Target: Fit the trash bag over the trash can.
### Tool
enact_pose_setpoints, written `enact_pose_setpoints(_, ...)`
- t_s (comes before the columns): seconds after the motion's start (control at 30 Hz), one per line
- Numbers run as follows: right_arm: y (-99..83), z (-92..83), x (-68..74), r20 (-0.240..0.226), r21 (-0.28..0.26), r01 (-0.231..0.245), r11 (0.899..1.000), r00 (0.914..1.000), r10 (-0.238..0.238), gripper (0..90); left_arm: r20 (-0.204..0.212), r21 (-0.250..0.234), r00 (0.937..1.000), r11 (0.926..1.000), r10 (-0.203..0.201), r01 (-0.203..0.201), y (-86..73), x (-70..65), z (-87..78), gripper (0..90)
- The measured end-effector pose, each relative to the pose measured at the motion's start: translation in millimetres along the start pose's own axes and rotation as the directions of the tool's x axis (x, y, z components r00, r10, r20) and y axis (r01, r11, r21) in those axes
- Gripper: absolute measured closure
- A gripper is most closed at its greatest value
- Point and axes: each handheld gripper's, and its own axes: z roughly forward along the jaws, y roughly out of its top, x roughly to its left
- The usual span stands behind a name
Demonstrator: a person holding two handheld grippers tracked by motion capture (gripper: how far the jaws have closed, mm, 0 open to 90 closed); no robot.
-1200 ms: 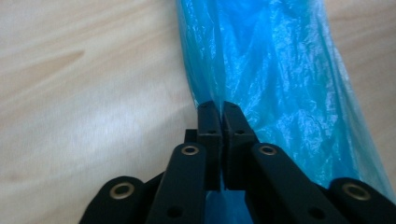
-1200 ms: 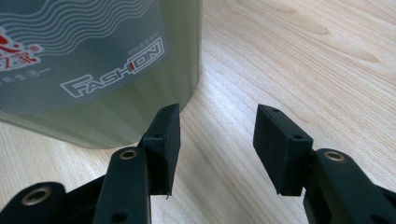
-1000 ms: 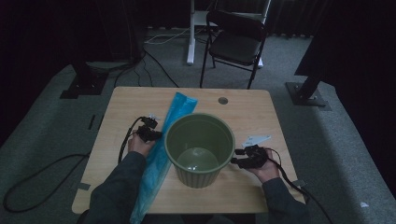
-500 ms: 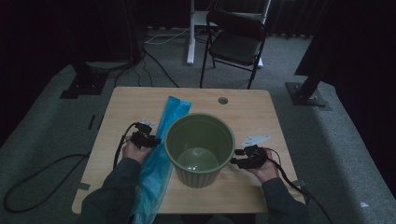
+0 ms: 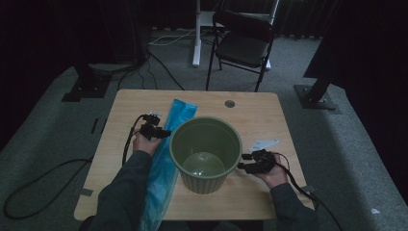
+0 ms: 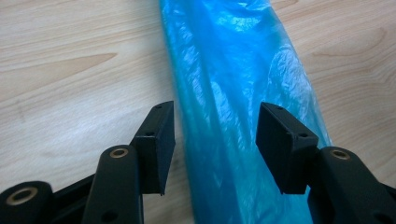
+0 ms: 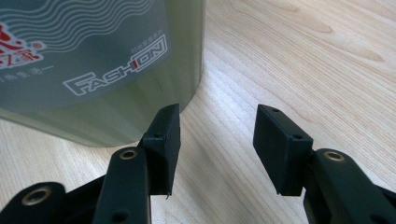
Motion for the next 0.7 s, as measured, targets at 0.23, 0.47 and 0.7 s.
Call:
enact_pose_setpoints(0.23,0.2,-1.1,-0.2,0.014,-0.014,0.005,1.000,0.9999,-0.005,52.5,-0.020,0.037,0.9991,0.9987,0.036,-0.036,1.0,-6.2,13.5,45.3)
enact_pose_setpoints(0.47,0.2,-2.5,-1.4,0.026,-0.027,-0.001,1.000,0.9997,0.002,53.3,-0.050,0.055,0.9960,0.9959,0.074,-0.072,-0.2,-11.1,19.3,44.4)
enact_pose_setpoints(0.7,0.1,-2.5,-1.7,0.027,-0.029,-0.005,1.000,0.9996,0.006,53.7,-0.109,0.076,0.9852,0.9893,0.133,-0.125,-1.2,-18.9,21.0,43.1)
